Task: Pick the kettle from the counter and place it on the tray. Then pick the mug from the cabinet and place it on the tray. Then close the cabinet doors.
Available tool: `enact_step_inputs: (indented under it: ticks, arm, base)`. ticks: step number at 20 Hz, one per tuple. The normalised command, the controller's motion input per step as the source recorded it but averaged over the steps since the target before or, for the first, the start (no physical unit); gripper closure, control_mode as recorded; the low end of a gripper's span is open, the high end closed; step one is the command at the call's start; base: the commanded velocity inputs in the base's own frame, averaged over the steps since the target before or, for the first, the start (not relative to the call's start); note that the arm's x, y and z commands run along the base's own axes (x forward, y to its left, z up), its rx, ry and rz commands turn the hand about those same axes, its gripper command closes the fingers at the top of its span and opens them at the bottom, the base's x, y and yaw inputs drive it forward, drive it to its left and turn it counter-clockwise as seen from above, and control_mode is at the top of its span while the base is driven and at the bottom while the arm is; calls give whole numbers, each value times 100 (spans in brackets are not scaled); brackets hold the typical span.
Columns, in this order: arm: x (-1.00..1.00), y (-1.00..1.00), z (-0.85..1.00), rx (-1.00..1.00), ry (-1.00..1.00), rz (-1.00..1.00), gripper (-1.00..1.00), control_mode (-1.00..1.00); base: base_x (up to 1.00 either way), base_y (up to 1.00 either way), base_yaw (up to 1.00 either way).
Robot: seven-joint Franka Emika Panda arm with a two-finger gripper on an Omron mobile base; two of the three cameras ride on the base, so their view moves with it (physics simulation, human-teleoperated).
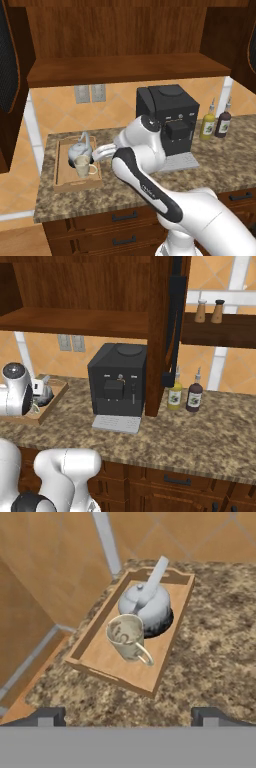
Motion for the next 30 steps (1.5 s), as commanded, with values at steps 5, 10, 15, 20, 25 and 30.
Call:
enact_step_inputs:
  ticks: [5, 10, 15, 20, 25, 30]
  arm:
    - [-30, 0, 29, 0, 0, -8, -100, -100]
    - [-9, -2, 23, 0, 0, -9, -100, -100]
    - [-21, -20, 19, 0, 0, -6, -100, -100]
    - [-24, -27, 14, 0, 0, -4, -100, -100]
    - [-16, -12, 5, 0, 0, -4, -100, -100]
    - [-2, 0, 0, 0, 0, 0, -100, -100]
  base:
    - [0, 0, 0]
    - [0, 0, 0]
    - [0, 0, 0]
    - [0, 0, 0]
    - [0, 0, 0]
    - [0, 0, 0]
